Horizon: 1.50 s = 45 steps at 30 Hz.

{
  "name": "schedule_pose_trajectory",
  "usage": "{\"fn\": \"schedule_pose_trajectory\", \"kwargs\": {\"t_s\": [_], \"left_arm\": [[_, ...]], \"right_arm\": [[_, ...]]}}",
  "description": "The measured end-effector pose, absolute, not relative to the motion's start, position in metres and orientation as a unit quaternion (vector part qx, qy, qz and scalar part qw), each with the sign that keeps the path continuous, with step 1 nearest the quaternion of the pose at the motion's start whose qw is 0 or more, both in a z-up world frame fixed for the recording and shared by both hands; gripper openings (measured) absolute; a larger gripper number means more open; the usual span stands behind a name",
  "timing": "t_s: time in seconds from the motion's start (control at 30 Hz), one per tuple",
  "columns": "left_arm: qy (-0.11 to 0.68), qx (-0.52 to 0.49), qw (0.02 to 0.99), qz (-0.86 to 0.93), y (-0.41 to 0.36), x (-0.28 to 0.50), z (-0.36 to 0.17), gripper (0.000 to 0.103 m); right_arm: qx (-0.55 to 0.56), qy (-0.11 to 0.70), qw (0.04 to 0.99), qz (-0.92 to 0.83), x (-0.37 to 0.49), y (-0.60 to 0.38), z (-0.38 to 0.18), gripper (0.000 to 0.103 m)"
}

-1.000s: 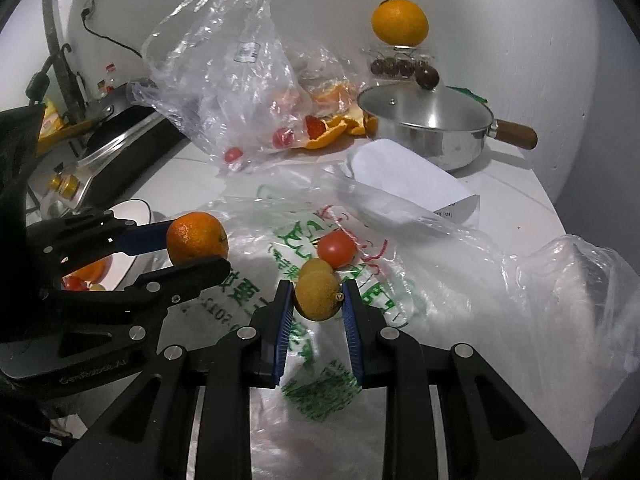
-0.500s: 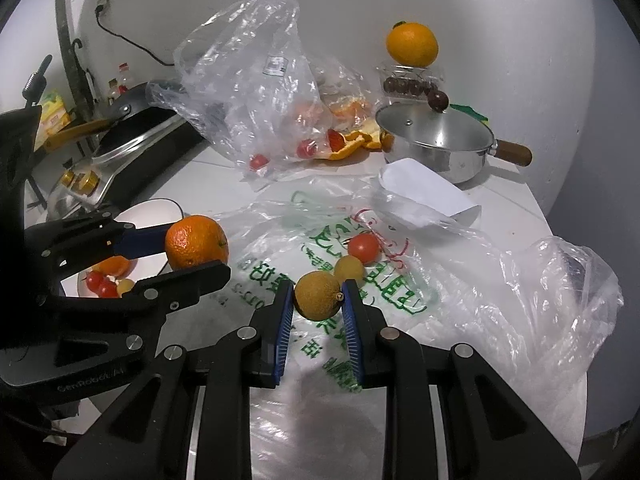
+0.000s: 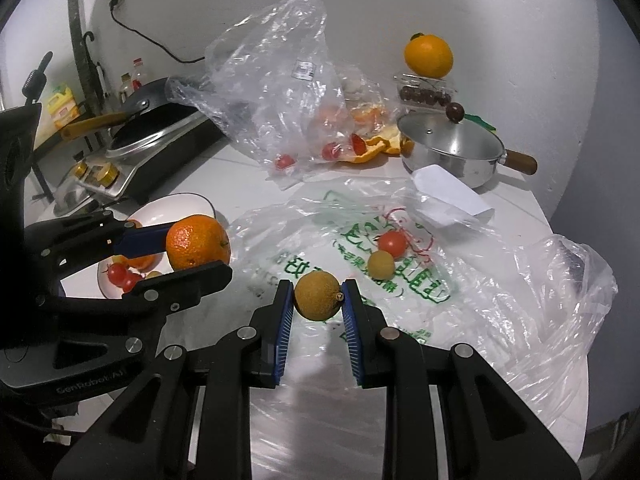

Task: Organize fruits
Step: 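Lift and carry the mandarin and yellow fruit over the white plate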

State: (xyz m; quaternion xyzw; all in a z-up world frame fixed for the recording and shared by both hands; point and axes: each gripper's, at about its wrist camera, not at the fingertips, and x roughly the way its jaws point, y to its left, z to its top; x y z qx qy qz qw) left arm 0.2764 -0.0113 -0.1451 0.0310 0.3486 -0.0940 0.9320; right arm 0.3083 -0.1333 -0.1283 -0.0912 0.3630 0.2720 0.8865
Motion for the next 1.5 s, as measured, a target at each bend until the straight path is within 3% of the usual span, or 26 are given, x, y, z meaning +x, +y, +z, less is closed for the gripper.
{"fn": "schedule_pose_trajectory", "kwargs": {"t_s": [1.5], "left_arm": [[0.344,-0.012,0.939,-0.019,0.112,0.248,-0.16,0.041]], "right_arm": [[-0.133,0.365,0.864,0.32,0.289,-0.033,-0.137,0.026]]}}
